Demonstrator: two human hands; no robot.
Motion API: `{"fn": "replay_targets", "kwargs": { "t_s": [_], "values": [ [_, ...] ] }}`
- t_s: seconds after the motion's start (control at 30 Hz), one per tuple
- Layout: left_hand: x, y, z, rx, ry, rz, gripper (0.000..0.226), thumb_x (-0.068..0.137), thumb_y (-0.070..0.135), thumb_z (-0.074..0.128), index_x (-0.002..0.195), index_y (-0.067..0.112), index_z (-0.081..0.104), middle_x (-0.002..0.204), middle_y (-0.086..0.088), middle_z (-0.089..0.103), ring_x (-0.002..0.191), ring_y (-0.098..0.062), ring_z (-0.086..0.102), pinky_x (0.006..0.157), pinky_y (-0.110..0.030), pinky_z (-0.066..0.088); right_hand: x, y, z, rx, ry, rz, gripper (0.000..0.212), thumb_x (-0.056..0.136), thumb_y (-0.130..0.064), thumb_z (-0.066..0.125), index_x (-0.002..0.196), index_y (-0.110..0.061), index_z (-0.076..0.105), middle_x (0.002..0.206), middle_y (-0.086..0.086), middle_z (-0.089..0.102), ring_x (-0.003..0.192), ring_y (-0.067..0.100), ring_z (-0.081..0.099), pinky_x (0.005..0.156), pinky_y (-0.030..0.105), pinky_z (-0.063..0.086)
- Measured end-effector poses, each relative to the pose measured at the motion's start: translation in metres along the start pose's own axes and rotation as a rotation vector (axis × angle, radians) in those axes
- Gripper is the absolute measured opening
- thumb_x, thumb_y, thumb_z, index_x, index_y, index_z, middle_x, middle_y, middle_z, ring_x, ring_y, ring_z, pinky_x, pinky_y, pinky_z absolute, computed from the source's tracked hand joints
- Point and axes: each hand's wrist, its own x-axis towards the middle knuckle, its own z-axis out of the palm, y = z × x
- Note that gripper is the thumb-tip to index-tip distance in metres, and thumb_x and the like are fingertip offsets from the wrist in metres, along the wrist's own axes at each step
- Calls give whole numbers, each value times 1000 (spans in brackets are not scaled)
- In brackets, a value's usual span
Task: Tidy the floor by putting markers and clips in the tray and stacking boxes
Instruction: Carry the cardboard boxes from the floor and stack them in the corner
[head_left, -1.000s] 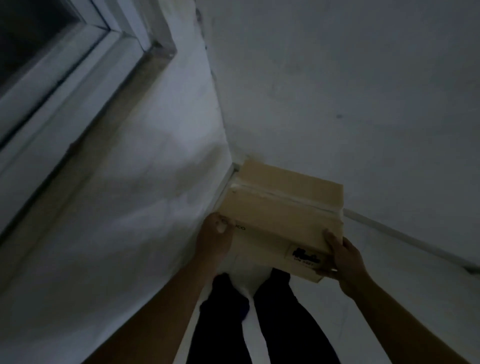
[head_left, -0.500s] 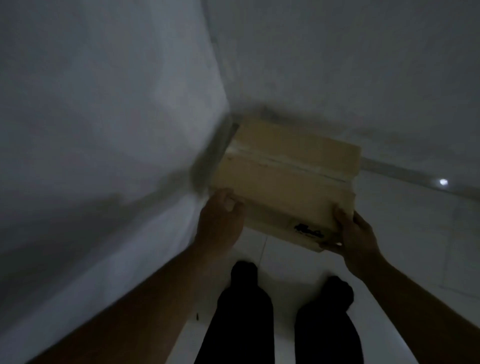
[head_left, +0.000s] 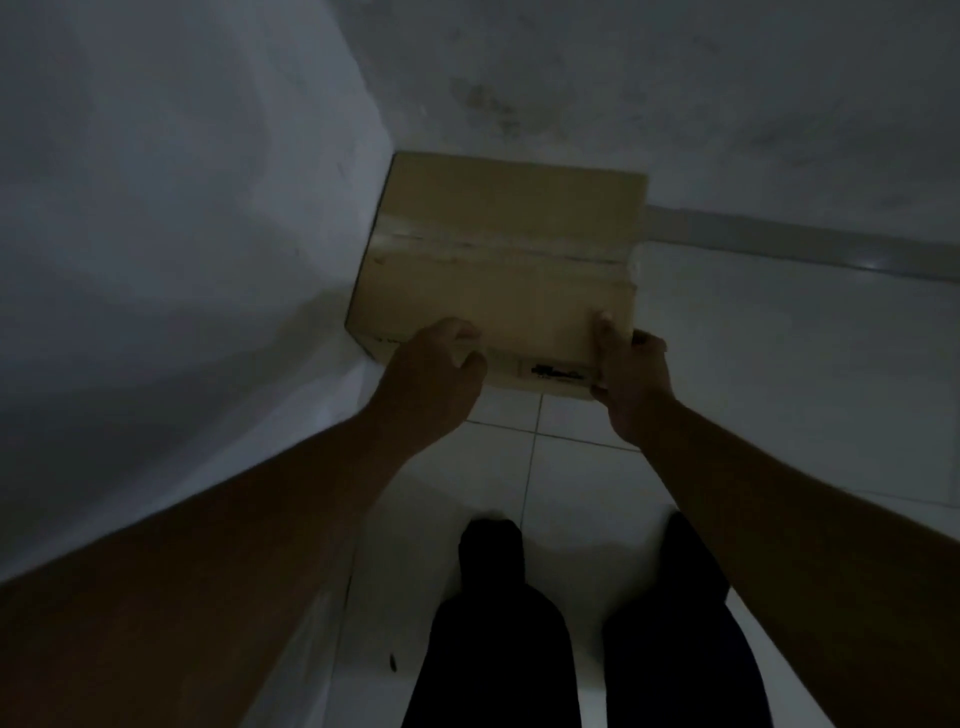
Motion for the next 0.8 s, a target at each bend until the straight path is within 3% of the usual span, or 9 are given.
{"fn": "replay_targets", "kwargs": {
  "t_s": [0.07, 0.13, 0.23, 0.33, 0.43, 0.53, 0.6, 0.7, 0.8],
  "values": [
    [5, 4, -3, 20, 10, 4, 36, 95, 21, 50, 130, 16, 50, 137, -5, 50, 84, -2, 48, 61, -8, 33, 6, 0, 4, -100, 30, 75, 54, 92, -46, 54, 125, -8, 35, 111, 7, 46, 100, 26, 50, 90, 48, 50],
    [6, 9, -4, 47, 21, 9, 37, 95, 23, 50, 132, 18, 49, 135, -1, 51, 84, -5, 51, 67, -9, 36, 10, -6, 3, -174, 12, 122, 49, 93, -39, 55, 125, -6, 38, 121, 12, 49, 96, 26, 48, 82, 40, 47],
    [2, 14, -3, 35, 11, 11, 38, 96, 24, 50, 134, 20, 47, 129, 2, 51, 63, 8, 38, 49, 1, 34, 7, -22, -9, -172, -99, 169, 44, 92, -26, 61, 128, -4, 48, 119, 10, 52, 97, 24, 47, 84, 34, 41],
    [-8, 23, -5, 85, -8, 22, 39, 96, 29, 49, 134, 24, 45, 141, 1, 46, 63, 9, 37, 51, -10, 34, -3, -37, -20, -199, -176, 18, 56, 90, -23, 63, 138, -4, 40, 135, 13, 48, 115, 30, 50, 95, 38, 43],
    [-21, 33, -11, 113, -33, 28, 41, 96, 32, 49, 136, 23, 45, 144, 2, 44, 91, -3, 51, 75, -15, 34, -20, -50, -26, -455, -77, -77, 67, 89, -30, 62, 144, -8, 31, 144, 14, 43, 126, 32, 47, 104, 41, 41],
    [-44, 56, -17, 124, -60, 101, 45, 95, 36, 50, 136, 18, 45, 145, 0, 45, 130, -17, 42, 91, -17, 27, -55, -60, -53, -504, -47, -104, 58, 89, -34, 61, 138, -11, 41, 136, 11, 50, 116, 25, 53, 94, 33, 44],
    [-62, 70, -20, 104, -63, 124, 48, 93, 39, 53, 136, 18, 46, 144, 0, 45, 132, -16, 39, 95, -17, 26, -83, -58, -71, -543, -66, -160, 49, 91, -35, 59, 132, -12, 47, 133, 9, 52, 111, 20, 52, 85, 27, 40],
    [-91, 105, -20, 64, -99, 144, 58, 88, 52, 52, 137, 22, 44, 146, 4, 42, 134, -13, 37, 99, -20, 26, -125, -60, -112, -564, -45, -246, 40, 94, -33, 55, 128, -14, 51, 138, 7, 51, 119, 21, 51, 85, 24, 36],
    [-124, 138, -7, 64, -117, 183, 62, 85, 58, 51, 136, 24, 45, 145, 5, 43, 133, -12, 38, 100, -23, 28, -168, -56, -159, -581, -46, -281, 34, 97, -30, 51, 128, -17, 49, 129, 8, 57, 99, 18, 56, 76, 23, 38]
  ]
}}
